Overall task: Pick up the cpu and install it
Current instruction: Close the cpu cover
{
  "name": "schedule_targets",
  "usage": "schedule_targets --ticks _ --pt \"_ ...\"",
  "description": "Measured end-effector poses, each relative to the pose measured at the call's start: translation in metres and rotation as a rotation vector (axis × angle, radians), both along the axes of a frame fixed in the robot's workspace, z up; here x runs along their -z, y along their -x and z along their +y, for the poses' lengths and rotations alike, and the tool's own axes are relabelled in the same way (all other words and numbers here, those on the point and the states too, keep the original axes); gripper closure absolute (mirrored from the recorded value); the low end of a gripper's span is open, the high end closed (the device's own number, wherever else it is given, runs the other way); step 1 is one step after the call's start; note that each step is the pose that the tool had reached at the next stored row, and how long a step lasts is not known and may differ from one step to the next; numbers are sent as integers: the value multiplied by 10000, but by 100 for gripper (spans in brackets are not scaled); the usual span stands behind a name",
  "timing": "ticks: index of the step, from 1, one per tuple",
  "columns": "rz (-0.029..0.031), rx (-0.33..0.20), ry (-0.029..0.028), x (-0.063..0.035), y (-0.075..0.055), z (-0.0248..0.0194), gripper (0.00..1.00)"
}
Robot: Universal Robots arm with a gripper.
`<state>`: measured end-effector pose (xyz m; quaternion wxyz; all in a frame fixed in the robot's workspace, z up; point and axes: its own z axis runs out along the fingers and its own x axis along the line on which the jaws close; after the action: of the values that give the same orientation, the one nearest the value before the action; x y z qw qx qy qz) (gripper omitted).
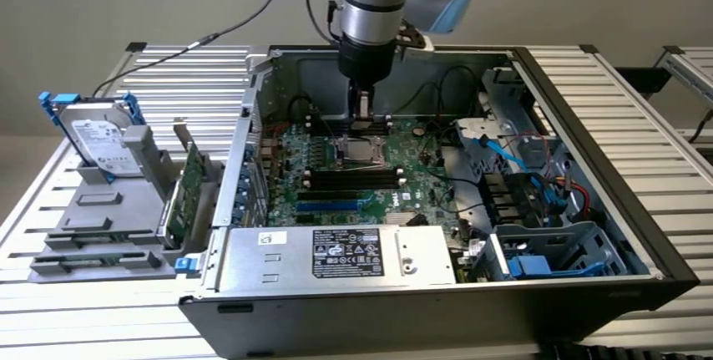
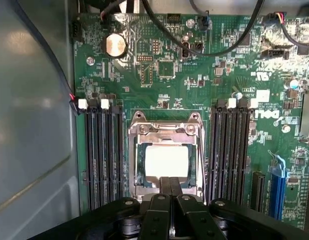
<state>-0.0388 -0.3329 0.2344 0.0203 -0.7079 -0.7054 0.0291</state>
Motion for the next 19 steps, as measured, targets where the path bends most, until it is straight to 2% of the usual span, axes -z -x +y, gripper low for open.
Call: schedule_targets --ticks 4,11,19 --pt "83 0 0 42 49 0 89" --pt "182 0 0 130 126 -2 89" --pt "255 0 0 219 215 -6 89"
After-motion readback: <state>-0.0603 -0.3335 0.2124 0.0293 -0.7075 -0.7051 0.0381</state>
